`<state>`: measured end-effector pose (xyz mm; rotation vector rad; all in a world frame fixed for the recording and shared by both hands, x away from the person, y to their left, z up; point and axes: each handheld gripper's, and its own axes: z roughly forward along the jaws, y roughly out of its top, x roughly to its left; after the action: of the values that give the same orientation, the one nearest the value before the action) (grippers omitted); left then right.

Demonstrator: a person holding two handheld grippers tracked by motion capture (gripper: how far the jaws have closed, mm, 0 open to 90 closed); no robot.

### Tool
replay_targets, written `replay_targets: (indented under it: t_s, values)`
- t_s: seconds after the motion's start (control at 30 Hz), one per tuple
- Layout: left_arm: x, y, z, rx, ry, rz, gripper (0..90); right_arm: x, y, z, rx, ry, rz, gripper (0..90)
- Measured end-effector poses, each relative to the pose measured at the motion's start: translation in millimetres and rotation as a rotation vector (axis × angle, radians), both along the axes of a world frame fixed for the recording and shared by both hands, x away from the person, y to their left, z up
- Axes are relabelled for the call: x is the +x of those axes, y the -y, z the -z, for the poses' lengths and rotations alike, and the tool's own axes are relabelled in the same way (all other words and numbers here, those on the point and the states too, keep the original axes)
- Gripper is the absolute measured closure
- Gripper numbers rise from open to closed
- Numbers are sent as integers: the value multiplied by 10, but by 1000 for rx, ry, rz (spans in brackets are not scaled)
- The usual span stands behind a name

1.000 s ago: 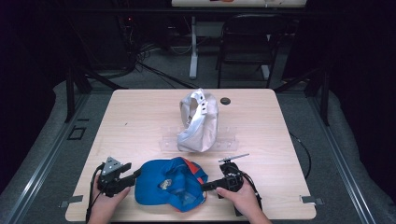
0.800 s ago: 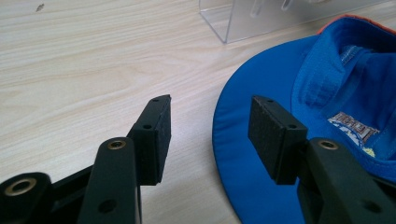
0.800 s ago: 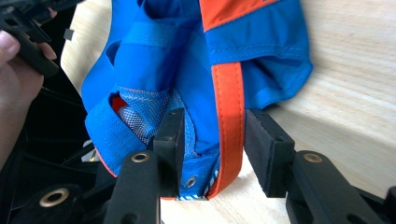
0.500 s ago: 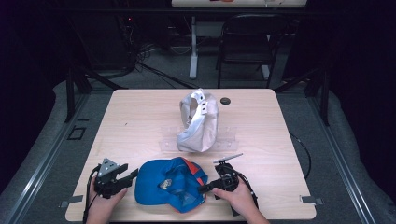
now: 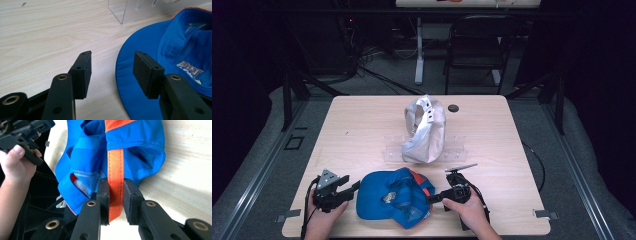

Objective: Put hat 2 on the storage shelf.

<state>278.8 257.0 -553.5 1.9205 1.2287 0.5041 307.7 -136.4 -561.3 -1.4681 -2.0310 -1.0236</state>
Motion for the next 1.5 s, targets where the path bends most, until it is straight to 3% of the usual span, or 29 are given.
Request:
replay_targets:
  t_s: [0.27,0.47,0.7,0.87,1.03,1.07,1.1,1.13,1.23,1.3,1.33,1.4,1.5]
  values:
    - [-1,-3,-6,2,-11,3,495,-11,67,-95,26,16,43,777]
    - [1,18,1,-3,0,7,495,20,89,-260,40,-10,49,778]
    - [-1,4,-5,-5,2,9,495,103,31,-517,-27,2,45,778]
    - [5,-12,-4,-14,1,6,495,143,-26,-609,-85,-3,24,778]
    - [4,-4,0,-15,0,6,495,162,-21,-672,-104,-54,12,778]
    - [5,-1,1,-16,0,6,495,152,-31,-681,-99,-55,39,778]
    - [5,-2,1,-12,0,8,495,161,-2,-701,-118,-52,14,778]
    - [4,-2,-2,-10,-6,9,496,151,1,-720,-131,-47,33,778]
    - [3,-1,-4,-5,-12,12,495,147,65,-771,-140,-37,15,778]
    - [3,8,3,-12,-5,9,495,126,93,-800,-136,-35,48,778]
    - [1,10,3,-12,-6,9,495,131,132,-814,-140,-29,28,778]
    - [0,13,3,-12,-5,9,495,108,172,-841,-137,-33,55,778]
    - [-1,14,3,-9,-5,9,495,99,287,-898,-151,-24,47,778]
